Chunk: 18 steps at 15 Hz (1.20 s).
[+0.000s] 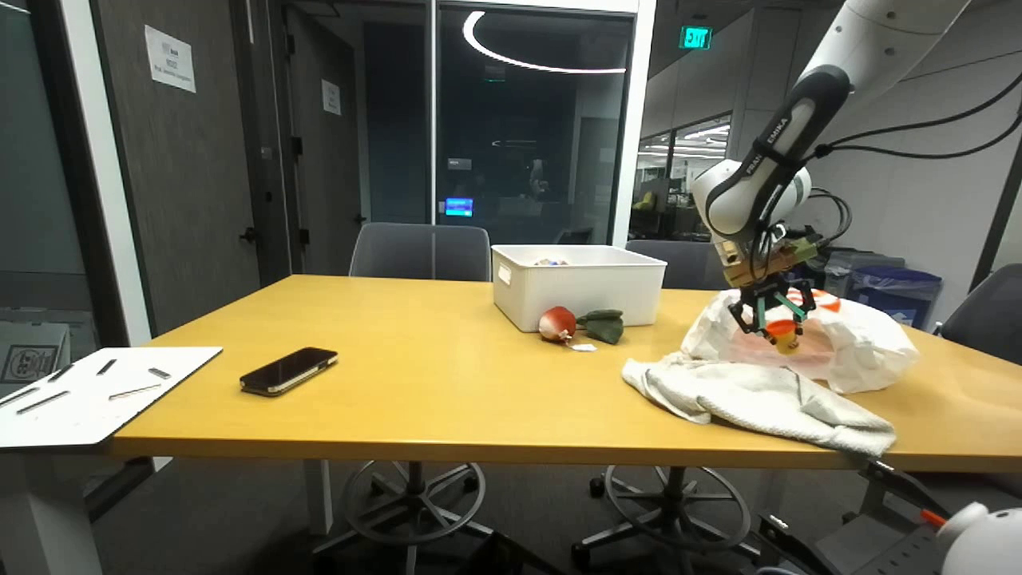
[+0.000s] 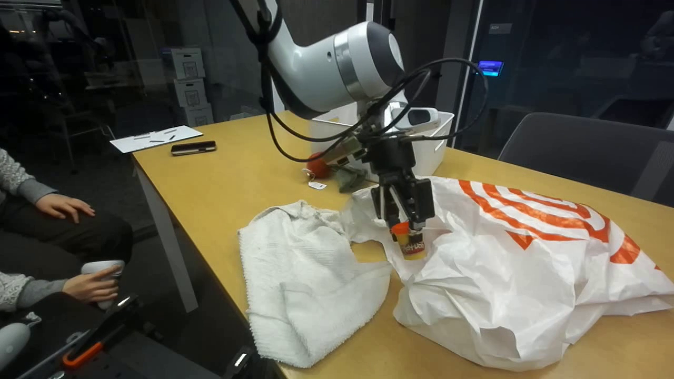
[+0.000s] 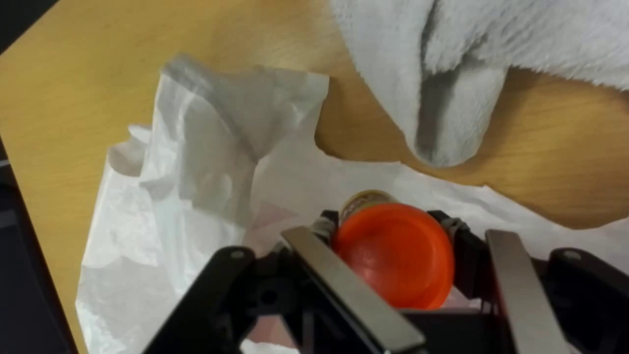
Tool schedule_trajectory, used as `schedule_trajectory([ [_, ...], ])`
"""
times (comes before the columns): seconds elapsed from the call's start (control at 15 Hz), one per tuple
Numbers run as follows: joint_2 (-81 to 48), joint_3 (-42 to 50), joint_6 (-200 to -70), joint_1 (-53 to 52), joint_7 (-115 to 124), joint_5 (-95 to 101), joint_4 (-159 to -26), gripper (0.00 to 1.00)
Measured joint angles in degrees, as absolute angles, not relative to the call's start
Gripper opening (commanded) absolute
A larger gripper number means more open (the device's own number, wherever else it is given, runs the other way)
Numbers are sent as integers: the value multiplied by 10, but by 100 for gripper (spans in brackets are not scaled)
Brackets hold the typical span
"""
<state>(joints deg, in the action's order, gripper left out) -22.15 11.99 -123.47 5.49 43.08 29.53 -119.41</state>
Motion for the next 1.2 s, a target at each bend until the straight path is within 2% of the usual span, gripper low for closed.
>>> schedule_trajectory([
  [0.27, -269, 151, -1235, 53, 432, 329, -1141, 24],
  [0.33, -277, 156, -1235, 53, 432, 334, -1131, 69],
  [0.6, -299, 166, -1263, 54, 434, 335, -1114, 96],
  [0.67, -302, 166, -1273, 53, 435, 335, -1114, 100],
  [1.2, -251, 141, -1310, 39, 413, 277, -1163, 100],
])
